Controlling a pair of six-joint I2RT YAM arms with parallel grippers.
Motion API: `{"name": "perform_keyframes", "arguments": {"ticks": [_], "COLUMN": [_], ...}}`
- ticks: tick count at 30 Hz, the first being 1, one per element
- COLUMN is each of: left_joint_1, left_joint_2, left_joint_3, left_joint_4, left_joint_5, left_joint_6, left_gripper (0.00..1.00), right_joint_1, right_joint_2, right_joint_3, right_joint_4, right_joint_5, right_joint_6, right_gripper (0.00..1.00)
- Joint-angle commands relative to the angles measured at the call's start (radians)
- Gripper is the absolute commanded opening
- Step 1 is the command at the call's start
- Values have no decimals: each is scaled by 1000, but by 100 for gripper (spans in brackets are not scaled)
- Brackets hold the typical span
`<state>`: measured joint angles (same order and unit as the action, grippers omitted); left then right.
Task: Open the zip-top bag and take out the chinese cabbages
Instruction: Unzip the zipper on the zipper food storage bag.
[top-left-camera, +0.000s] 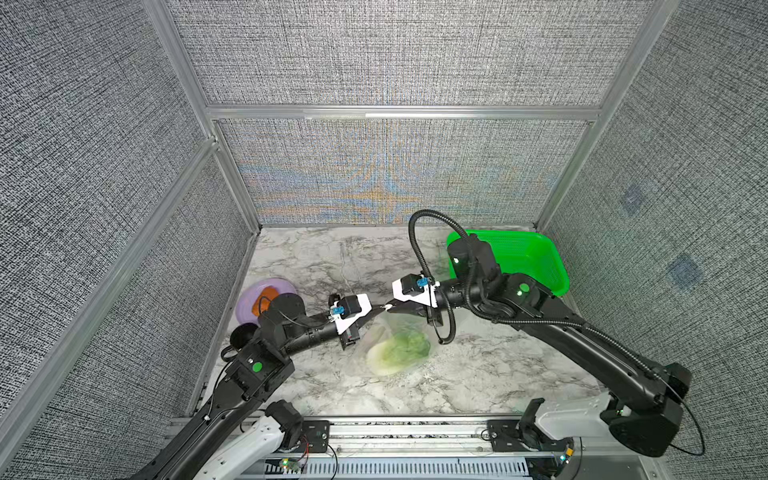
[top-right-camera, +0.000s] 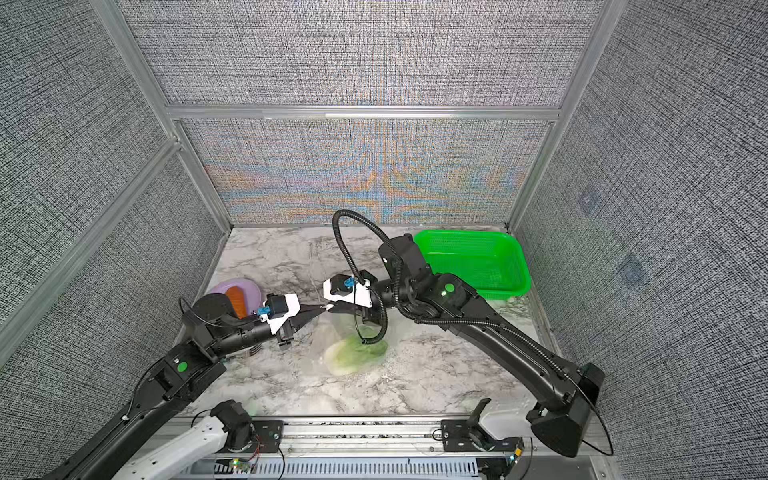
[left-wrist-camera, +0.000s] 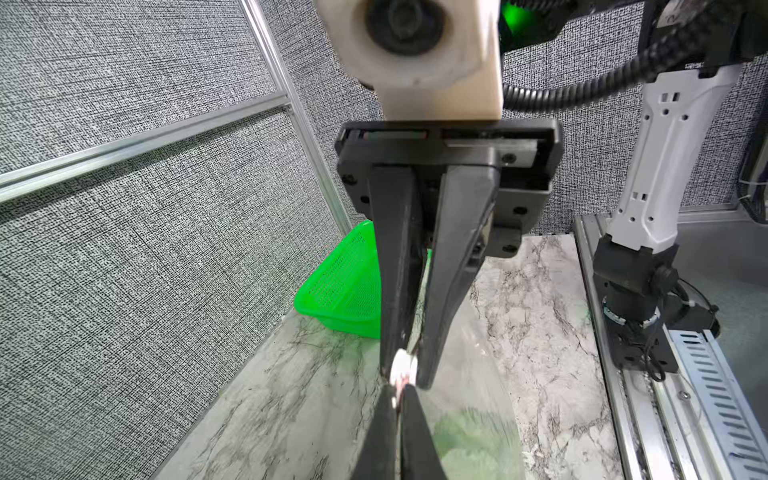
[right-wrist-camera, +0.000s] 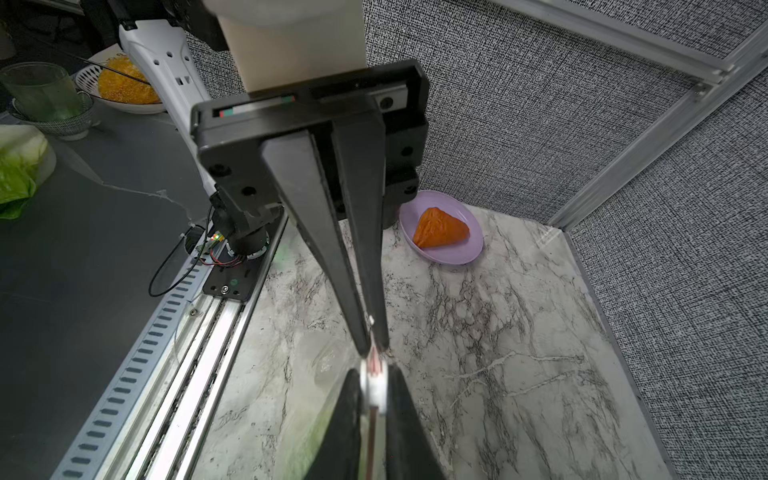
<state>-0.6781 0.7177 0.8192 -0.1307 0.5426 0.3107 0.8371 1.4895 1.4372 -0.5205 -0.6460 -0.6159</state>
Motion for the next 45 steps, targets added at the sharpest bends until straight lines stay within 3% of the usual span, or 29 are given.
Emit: {"name": "perform_keyframes", "arguments": {"ticks": [1, 31, 45], "left_joint_1": [0, 0, 0], "left_joint_2": [2, -44, -54], "left_joint_3": [9, -3, 7], "left_joint_4": [10, -10, -46], "left_joint_5": [24, -30, -49], "left_joint_6": [8, 47, 62], "left_gripper": [0, 0, 0], "right_joint_1": [3, 2, -47], "right_joint_2": [5, -55, -138], "right_joint_3": [1, -77, -176], "right_joint_4": [-1, -13, -23], "right_joint_5": [-17, 52, 69], "right_joint_6": [-17, -39, -39], "right_gripper": [0, 0, 0]}}
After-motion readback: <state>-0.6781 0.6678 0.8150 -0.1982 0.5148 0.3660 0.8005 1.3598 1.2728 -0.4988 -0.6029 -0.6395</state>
